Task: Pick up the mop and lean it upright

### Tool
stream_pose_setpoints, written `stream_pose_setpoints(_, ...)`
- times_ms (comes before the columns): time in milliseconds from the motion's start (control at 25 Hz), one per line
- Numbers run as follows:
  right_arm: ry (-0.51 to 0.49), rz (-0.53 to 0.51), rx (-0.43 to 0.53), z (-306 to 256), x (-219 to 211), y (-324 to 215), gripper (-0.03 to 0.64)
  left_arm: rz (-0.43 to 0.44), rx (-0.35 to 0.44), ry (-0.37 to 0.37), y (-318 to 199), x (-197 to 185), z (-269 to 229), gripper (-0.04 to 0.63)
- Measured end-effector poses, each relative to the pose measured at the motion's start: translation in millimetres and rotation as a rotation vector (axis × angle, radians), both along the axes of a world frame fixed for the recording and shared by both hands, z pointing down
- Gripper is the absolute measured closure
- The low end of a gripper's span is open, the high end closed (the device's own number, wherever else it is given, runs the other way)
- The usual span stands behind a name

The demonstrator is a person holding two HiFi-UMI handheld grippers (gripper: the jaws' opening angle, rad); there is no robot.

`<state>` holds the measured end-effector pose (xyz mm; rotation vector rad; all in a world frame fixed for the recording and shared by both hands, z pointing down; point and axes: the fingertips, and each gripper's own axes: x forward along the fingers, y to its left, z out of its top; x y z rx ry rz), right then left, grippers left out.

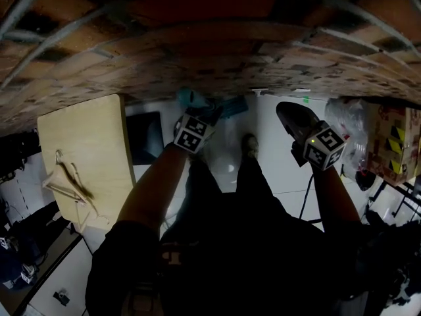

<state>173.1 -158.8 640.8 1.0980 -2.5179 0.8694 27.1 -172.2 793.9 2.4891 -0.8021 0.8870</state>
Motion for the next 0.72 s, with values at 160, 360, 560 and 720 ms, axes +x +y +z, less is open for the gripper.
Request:
stream_pose_setpoints(160, -0.001, 0.000, 0.050, -22.8, 6.0, -1.9, 0.580, 0.015, 0.007, 0.001, 1.9, 0.8, -36.8, 0.466)
stream_pose_setpoints(360, 0.001, 0.008, 0.137, -76.8, 6.6, -7.5, 0.579, 0.034, 0.024, 0.021, 1.6, -0.6, -91.8, 0.466)
stream_pose_setpoints(560, 0.002, 0.018, 0.198, -127.3, 10.2, -9.7, 0.578, 0.042, 0.041, 0.060, 2.4, -2.3, -145.9, 0.466)
stream_pose_setpoints(720, 0.008, 0.014, 0.239, -161.3, 10.0, -9.8, 0.578, 0.065, 0.046, 0.078, 6.3, 0.3, -194.5, 0.466)
